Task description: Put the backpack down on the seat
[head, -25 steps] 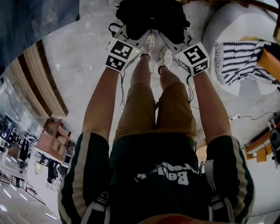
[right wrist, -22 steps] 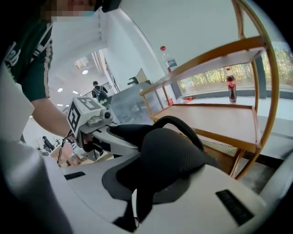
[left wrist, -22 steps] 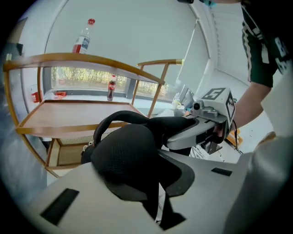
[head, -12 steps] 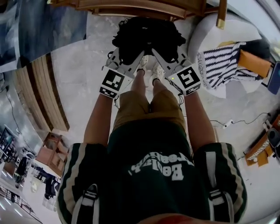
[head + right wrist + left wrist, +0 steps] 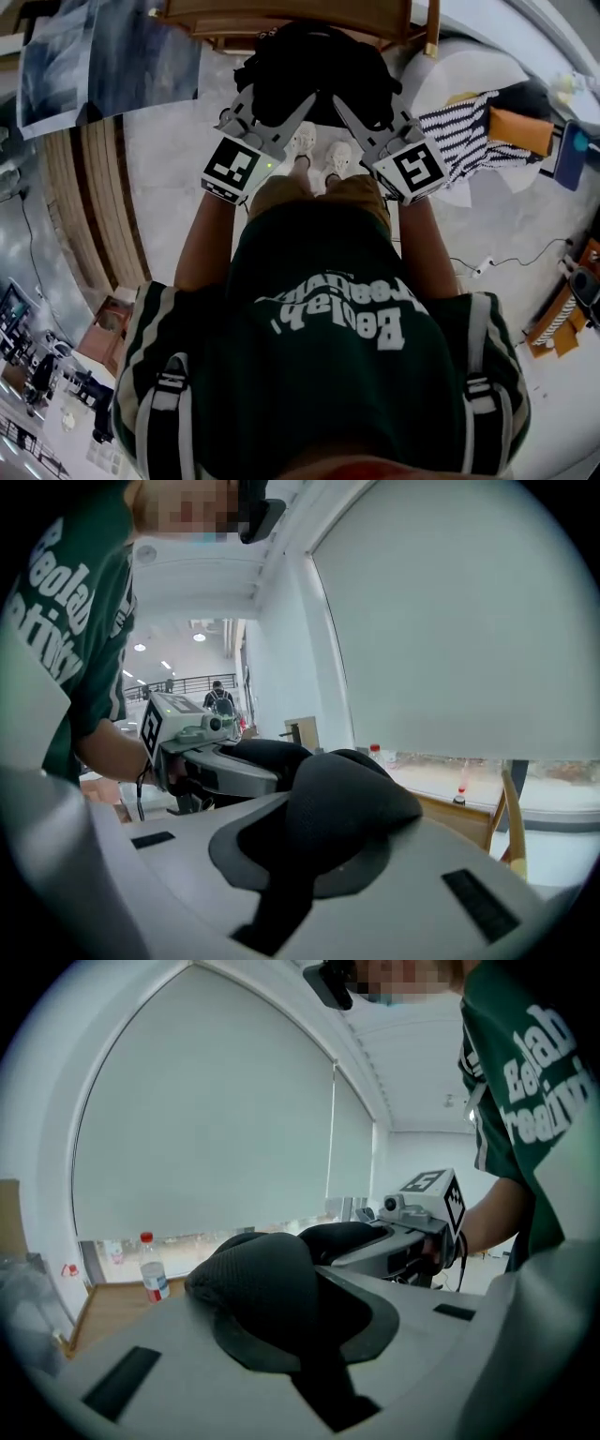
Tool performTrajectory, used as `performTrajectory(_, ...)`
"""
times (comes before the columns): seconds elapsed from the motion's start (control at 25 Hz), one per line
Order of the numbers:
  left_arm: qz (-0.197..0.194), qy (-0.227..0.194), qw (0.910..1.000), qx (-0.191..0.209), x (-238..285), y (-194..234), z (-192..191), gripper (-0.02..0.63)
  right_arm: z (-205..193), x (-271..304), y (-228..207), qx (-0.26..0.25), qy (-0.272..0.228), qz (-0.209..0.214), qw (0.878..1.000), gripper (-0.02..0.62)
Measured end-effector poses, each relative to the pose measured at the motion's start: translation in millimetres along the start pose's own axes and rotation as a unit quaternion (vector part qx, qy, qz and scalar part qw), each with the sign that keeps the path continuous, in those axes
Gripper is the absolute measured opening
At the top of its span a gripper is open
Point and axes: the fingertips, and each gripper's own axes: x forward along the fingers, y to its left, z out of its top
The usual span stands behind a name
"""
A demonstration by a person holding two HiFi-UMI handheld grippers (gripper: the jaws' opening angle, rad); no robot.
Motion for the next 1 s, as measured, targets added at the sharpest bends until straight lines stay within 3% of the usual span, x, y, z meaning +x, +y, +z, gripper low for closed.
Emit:
performTrajectory(0.24, 0.006, -0.038, 0.9989, 0.026, -39, 0, 68, 0.072, 81, -13, 27, -0.062, -0.058, -0.013, 0.996, 0.057)
performTrajectory(0.48, -0.007, -0.056, 0.9955, 0.076, -58, -3, 111, 0.072, 129, -22, 33, -0.095, -0.086, -0.039, 0.991, 0.057)
performTrajectory(0.8, -0.073, -0.062, 0.9912, 0.092, -31, -29, 129, 0.072, 124, -59, 17, -0.072, -0.092, -0.104, 0.988, 0.057)
performTrajectory(1.0, -0.149, -0.058, 0.9824, 0.096, 3, -75, 139, 0.072, 108, -112, 2, -0.056, -0.091, -0.168, 0.980, 0.057)
